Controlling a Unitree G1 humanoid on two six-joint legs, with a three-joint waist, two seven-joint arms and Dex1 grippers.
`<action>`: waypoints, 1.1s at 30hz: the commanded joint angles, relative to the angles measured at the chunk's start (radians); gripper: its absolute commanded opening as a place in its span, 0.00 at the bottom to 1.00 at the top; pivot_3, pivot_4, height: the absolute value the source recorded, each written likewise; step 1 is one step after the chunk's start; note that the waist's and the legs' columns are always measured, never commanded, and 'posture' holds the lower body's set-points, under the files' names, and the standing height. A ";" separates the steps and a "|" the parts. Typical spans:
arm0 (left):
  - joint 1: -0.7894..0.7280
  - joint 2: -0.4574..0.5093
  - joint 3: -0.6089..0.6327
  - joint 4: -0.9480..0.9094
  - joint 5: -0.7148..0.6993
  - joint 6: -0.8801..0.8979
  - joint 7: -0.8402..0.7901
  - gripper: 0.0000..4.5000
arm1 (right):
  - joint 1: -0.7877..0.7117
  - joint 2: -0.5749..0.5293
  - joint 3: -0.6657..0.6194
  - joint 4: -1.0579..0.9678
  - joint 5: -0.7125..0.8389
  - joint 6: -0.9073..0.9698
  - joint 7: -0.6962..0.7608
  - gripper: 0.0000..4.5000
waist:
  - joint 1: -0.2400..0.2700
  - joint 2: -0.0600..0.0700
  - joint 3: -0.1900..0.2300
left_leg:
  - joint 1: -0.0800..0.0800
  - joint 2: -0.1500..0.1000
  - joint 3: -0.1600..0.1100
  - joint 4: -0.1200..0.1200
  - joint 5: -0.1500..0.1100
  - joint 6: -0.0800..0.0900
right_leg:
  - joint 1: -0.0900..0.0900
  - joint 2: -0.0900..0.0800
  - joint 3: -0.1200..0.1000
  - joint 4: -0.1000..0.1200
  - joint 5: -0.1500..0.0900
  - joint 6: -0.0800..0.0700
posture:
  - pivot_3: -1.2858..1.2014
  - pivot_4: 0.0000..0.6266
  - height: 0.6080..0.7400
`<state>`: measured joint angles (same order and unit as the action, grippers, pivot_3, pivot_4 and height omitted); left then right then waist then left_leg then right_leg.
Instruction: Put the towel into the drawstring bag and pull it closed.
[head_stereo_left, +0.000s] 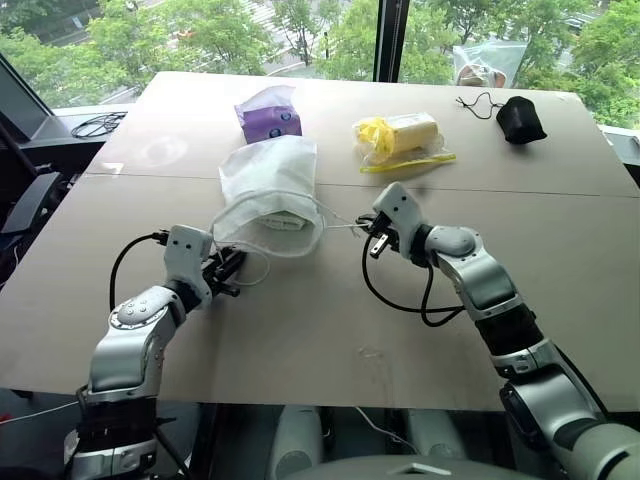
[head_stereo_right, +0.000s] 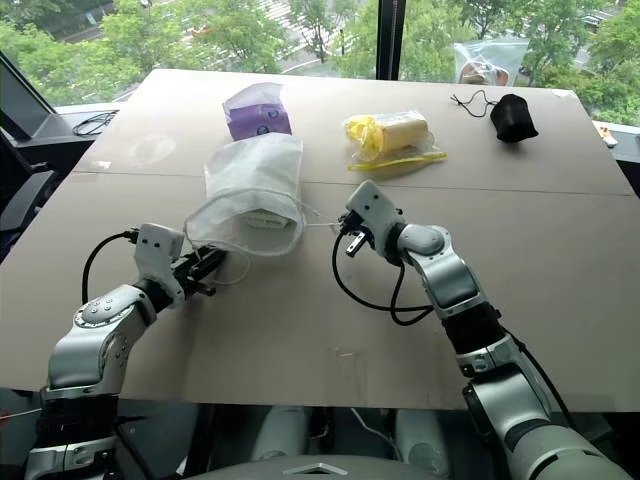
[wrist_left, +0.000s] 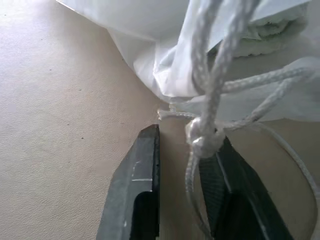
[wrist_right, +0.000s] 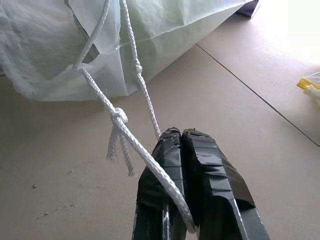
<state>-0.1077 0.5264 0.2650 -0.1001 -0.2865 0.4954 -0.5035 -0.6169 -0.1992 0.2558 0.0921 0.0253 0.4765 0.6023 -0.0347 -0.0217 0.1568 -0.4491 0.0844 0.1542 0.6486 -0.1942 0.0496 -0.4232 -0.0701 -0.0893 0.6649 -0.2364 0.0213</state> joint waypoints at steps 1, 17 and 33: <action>-0.015 0.017 0.057 0.029 0.092 -0.099 0.130 0.01 | -0.030 0.002 -0.073 -0.037 0.002 -0.058 -0.070 0.00 | 0.000 0.000 0.000 | 0.000 0.000 0.000 0.000 0.000 0.000 | 0.000 0.000 0.000 0.000 0.000 0.000 | 0.52 0.24 1.00; -0.592 0.369 0.106 0.331 0.290 -0.376 0.275 0.01 | -0.405 -0.264 -0.341 -0.077 -0.075 -0.039 -0.264 0.00 | 0.018 0.000 0.001 | -0.011 -0.004 0.006 0.000 0.001 0.000 | -0.011 0.001 0.000 -0.001 -0.001 0.001 | 0.52 0.24 1.00; -0.823 0.302 0.116 0.633 0.030 -0.338 0.091 0.01 | -0.158 -0.590 -0.489 -0.082 0.241 -0.062 0.017 0.00 | 0.020 0.000 0.002 | -0.011 -0.005 0.006 0.003 0.001 0.000 | -0.008 0.001 0.000 -0.001 0.000 0.002 | 0.52 0.24 1.00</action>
<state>-0.9549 0.8501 0.4076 0.6158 -0.2080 0.1406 -0.3381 -0.8222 -0.7685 -0.2248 0.1367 0.1773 0.3552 0.5231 -0.0150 -0.0222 0.1583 -0.4585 0.0793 0.1599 0.6514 -0.1933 0.0498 -0.4305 -0.0695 -0.0890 0.6649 -0.2369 0.0231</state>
